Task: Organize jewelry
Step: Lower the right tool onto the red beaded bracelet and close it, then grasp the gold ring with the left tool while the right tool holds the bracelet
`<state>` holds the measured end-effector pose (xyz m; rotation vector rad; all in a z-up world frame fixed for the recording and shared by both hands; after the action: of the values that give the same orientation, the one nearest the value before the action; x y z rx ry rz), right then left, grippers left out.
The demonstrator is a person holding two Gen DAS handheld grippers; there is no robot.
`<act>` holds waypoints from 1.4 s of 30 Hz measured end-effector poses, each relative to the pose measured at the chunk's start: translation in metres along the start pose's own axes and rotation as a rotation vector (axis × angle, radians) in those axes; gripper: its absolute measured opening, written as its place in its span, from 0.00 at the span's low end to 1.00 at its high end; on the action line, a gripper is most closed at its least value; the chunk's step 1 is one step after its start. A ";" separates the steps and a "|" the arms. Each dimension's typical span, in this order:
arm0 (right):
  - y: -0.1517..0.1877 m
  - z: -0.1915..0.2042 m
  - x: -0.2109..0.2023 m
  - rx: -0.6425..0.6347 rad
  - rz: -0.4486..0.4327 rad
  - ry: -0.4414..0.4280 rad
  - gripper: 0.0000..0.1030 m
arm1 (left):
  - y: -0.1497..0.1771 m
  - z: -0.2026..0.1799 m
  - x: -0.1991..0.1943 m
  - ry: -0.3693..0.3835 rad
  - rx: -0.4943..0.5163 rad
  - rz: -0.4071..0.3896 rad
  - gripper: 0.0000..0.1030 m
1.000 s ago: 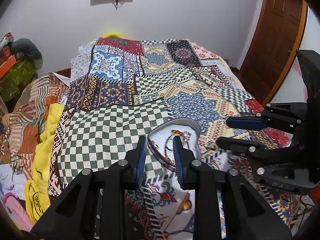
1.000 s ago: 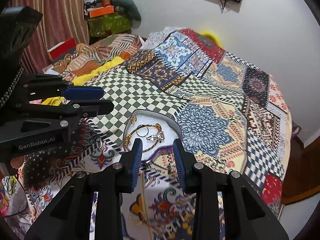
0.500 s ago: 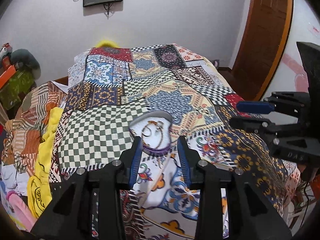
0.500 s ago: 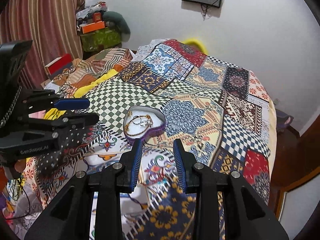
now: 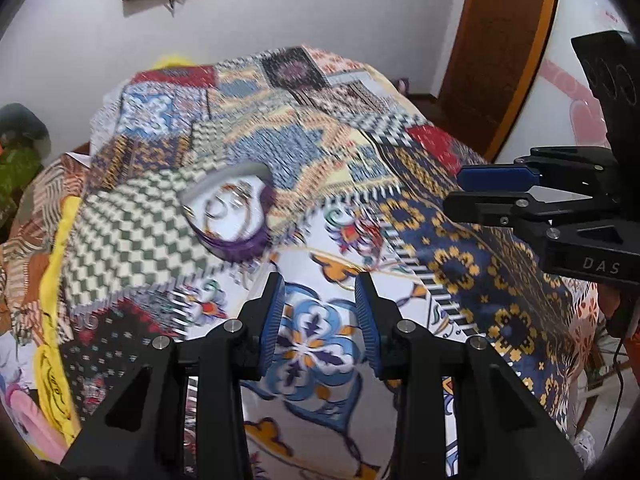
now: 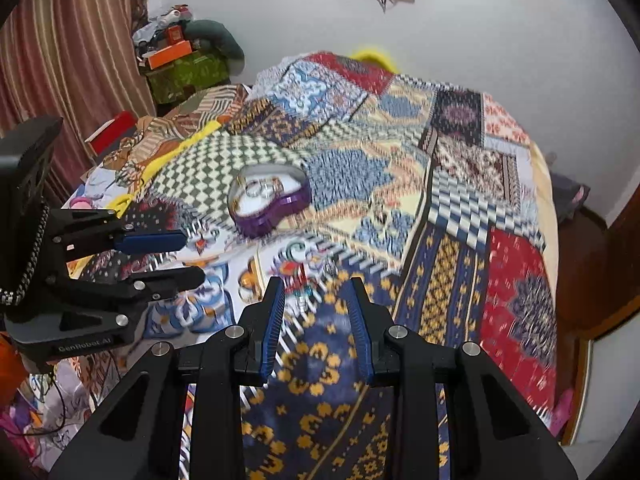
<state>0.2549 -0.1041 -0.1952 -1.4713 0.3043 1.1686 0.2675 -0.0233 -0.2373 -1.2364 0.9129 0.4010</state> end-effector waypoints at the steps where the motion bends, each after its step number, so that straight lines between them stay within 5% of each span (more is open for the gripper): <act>1: 0.004 -0.002 0.003 0.004 0.009 0.000 0.28 | 0.001 -0.003 0.004 0.007 0.004 0.008 0.35; 10: 0.026 -0.012 0.023 0.028 0.081 -0.013 0.28 | 0.006 -0.021 0.036 0.052 0.028 0.061 0.35; 29: 0.019 0.008 0.053 -0.067 0.086 -0.024 0.28 | 0.005 -0.015 0.047 0.096 0.000 -0.002 0.35; 36: 0.019 0.014 0.057 -0.117 0.074 -0.017 0.10 | 0.007 -0.015 0.048 0.081 0.004 -0.010 0.30; 42: 0.018 0.012 0.054 -0.091 0.060 -0.019 0.08 | 0.005 -0.012 0.050 0.075 -0.010 -0.008 0.24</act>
<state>0.2608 -0.0768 -0.2466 -1.5381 0.2875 1.2576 0.2889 -0.0431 -0.2796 -1.2714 0.9707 0.3549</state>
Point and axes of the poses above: each gripper's, at about its wrist camera, not at the fingertips, and x roughly the way its jaws point, z to its left, y to its underside, the point moved 8 cm from there along x, roughly the way its jaws point, and after that the axes turned 11 degrees about x, right-handed, at the moved point
